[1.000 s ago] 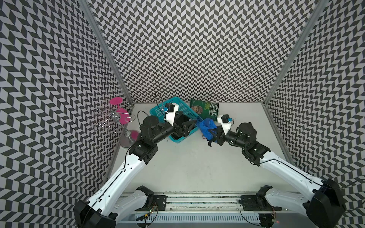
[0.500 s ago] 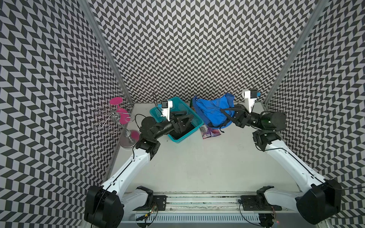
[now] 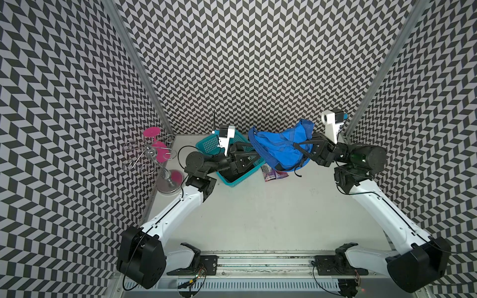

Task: Turn the baseball cap inside out
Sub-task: Turn over the baseball cap.

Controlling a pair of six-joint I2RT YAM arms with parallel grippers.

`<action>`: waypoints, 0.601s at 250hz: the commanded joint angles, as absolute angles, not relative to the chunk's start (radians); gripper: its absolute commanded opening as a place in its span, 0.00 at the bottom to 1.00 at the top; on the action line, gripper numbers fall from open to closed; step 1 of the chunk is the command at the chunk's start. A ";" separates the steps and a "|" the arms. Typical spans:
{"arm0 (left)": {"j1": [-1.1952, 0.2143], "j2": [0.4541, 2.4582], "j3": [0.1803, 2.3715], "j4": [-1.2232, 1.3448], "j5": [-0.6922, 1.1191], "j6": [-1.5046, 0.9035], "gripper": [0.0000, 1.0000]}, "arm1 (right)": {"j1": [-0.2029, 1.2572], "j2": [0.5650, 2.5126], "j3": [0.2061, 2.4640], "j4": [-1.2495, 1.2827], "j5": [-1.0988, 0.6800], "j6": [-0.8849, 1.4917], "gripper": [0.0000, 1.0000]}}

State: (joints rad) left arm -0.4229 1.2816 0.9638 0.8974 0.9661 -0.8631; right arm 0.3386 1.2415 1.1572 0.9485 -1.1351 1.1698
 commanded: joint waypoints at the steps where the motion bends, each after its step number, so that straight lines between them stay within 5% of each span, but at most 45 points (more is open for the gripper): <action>1: -0.444 1.314 1.008 1.001 0.993 -0.897 0.54 | 0.349 1.247 1.187 0.997 -1.145 1.192 0.00; 94: -0.477 1.336 1.018 1.204 1.013 -1.010 0.55 | 0.350 1.236 1.127 0.831 -1.091 1.083 0.02; 150: -0.475 1.312 0.973 1.148 0.934 -1.035 0.06 | 0.344 1.191 1.035 0.605 -0.950 0.861 0.10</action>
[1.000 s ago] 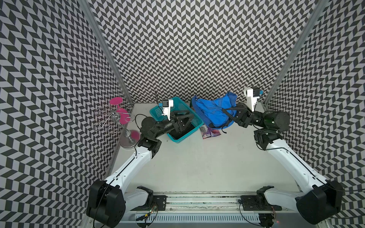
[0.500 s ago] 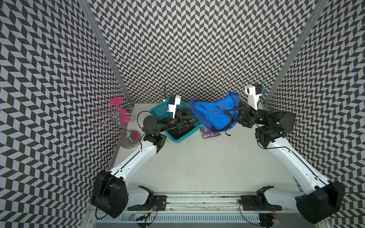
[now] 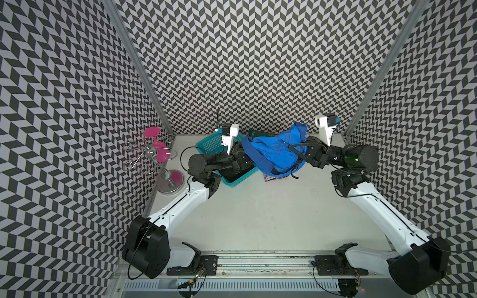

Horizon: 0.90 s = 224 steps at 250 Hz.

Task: Turn the baseball cap inside out
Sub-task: Turn over the baseball cap.

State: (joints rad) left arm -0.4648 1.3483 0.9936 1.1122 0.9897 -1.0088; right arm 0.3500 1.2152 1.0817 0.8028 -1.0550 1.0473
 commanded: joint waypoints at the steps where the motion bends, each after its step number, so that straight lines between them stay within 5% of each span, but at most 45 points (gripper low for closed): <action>1: -0.475 1.311 0.971 1.147 0.932 -1.035 0.05 | 0.344 1.191 1.034 0.600 -0.947 0.858 0.11; 24: -0.474 1.298 0.941 1.106 0.877 -1.015 0.00 | 0.335 1.173 0.987 0.530 -0.876 0.777 0.22; 67: -0.476 1.238 0.921 0.787 0.706 -0.850 0.00 | 0.301 1.130 0.897 0.486 -0.777 0.689 0.71; 104: -0.477 1.193 0.925 0.510 0.518 -0.731 0.00 | 0.272 1.059 0.905 0.316 -0.614 0.499 1.00; 133: -0.476 1.184 0.928 0.384 0.395 -0.737 0.00 | 0.272 0.997 0.909 0.223 -0.465 0.339 0.99; 168: -0.481 1.194 0.928 0.354 0.360 -0.780 0.00 | 0.300 0.956 0.867 0.260 -0.495 0.197 1.00; 224: -0.514 1.235 0.961 0.321 0.359 -0.786 0.00 | 0.644 1.006 0.870 0.276 -0.207 -0.100 1.00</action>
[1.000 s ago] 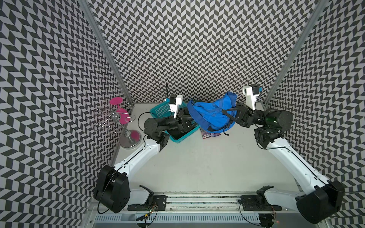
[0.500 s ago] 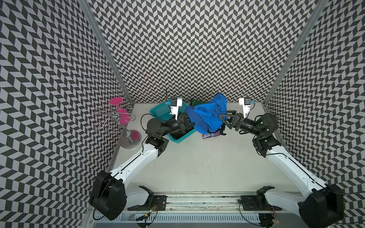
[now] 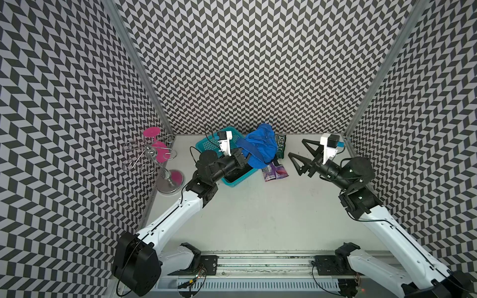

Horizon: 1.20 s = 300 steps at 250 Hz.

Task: Turn the baseball cap inside out
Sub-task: Turn over the baseball cap.

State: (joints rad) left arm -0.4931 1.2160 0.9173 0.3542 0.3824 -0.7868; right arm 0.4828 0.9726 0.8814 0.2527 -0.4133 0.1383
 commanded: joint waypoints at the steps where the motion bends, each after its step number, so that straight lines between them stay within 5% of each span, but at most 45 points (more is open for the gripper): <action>1: -0.514 1.237 0.962 0.319 0.358 -0.786 0.00 | 0.650 1.007 0.870 0.278 -0.200 -0.105 0.99; 45: -0.529 1.252 0.988 0.288 0.368 -0.780 0.00 | 0.787 1.077 0.855 0.407 0.042 -0.214 0.99; 122: -0.542 1.243 1.000 0.279 0.376 -0.788 0.00 | 0.853 1.171 0.852 0.454 0.097 -0.388 1.00; 240: -0.551 1.238 1.018 0.199 0.342 -0.733 0.00 | 0.874 1.269 0.878 0.557 0.604 -0.514 1.00; 300: -0.552 1.263 1.045 0.124 0.355 -0.674 0.00 | 0.874 1.292 0.889 0.673 0.644 -0.558 1.00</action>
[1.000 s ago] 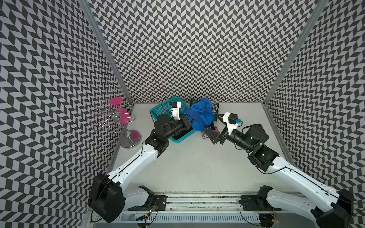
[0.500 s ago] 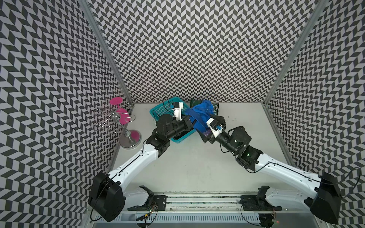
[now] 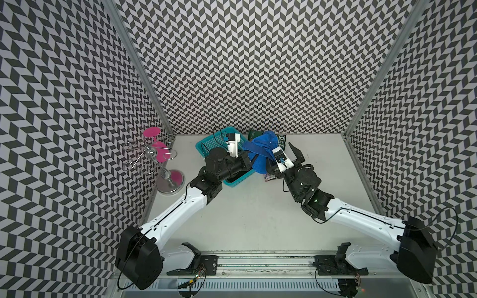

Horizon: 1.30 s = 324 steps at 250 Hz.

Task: Turn the baseball cap inside out
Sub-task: Turn over the baseball cap.

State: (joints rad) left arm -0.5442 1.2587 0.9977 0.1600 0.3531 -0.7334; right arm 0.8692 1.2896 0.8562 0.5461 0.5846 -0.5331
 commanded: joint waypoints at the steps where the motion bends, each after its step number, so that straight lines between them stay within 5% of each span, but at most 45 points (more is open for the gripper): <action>1: -0.552 1.263 1.045 0.123 0.355 -0.672 0.00 | 0.874 1.293 0.890 0.674 0.643 -0.558 1.00; 105: -0.566 1.325 1.101 -0.008 0.442 -0.474 0.00 | 0.873 1.324 0.927 0.665 0.415 -0.649 1.00; 245: -0.571 1.344 1.196 -0.317 0.315 -0.146 0.00 | 0.877 1.324 0.951 0.554 0.260 -0.634 1.00; 324: -0.571 1.315 1.194 -0.292 0.337 -0.129 0.00 | 0.876 1.379 0.984 0.498 0.389 -0.581 1.00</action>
State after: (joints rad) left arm -0.5632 1.3426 1.1641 -0.3119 0.3328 -0.1638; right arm 0.8738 1.3548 0.9352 0.5373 0.3283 -0.6056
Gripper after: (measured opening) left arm 0.050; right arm 0.995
